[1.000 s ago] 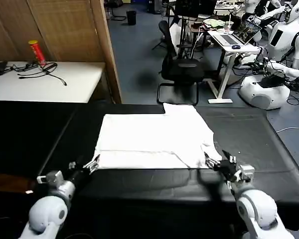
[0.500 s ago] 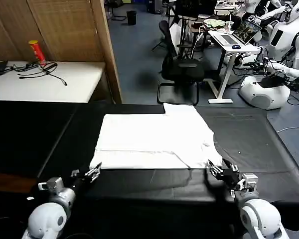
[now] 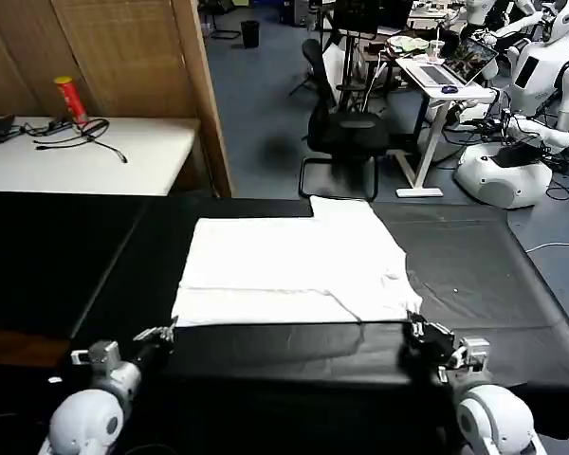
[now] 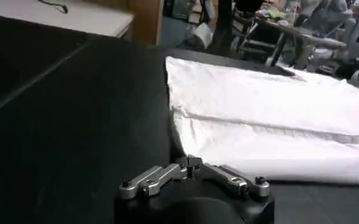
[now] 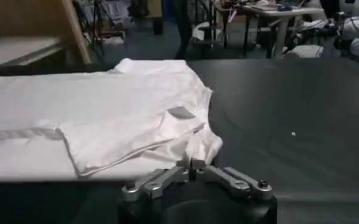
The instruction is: Fold and organize the clothes.
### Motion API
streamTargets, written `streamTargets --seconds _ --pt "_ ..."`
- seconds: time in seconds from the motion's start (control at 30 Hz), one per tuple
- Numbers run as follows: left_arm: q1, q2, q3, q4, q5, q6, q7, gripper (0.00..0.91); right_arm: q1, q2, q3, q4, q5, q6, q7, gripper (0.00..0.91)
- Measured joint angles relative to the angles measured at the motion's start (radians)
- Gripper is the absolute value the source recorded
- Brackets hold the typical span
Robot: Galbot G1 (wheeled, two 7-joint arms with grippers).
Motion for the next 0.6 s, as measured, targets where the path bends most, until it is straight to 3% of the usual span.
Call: streamTargets --seconds 0.23,0.47,0.5,0.53,0.57,0.6 --pt "0.075 0.052 -0.032 -0.067 -0.002 0.015 -0.025 0.0 -0.082 -0.007 0.014 0.096 -0.01 -0.105 0.041 0.068" --pt "0.188 0.079 -0.074 -0.162 0.041 0.025 -0.027 0.0 -0.161 0.003 0.03 0.182 -0.022 -0.132 0.045 0.068" --pt "0.206 0.079 -0.08 -0.172 0.048 0.026 -0.027 0.215 -0.168 0.004 0.032 0.189 -0.022 -0.136 0.044 0.078" --pt "0.221 0.079 -0.084 -0.179 0.055 0.027 -0.027 0.761 -0.175 0.005 0.035 0.199 -0.022 -0.142 0.043 0.078" --pt "0.236 0.08 -0.088 -0.186 0.06 0.029 -0.028 0.878 -0.184 0.005 0.039 0.209 -0.022 -0.148 0.042 0.341" --pt "0.25 0.08 -0.092 -0.193 0.064 0.035 -0.031 0.878 -0.192 0.005 0.042 0.219 -0.022 -0.154 0.04 0.878"
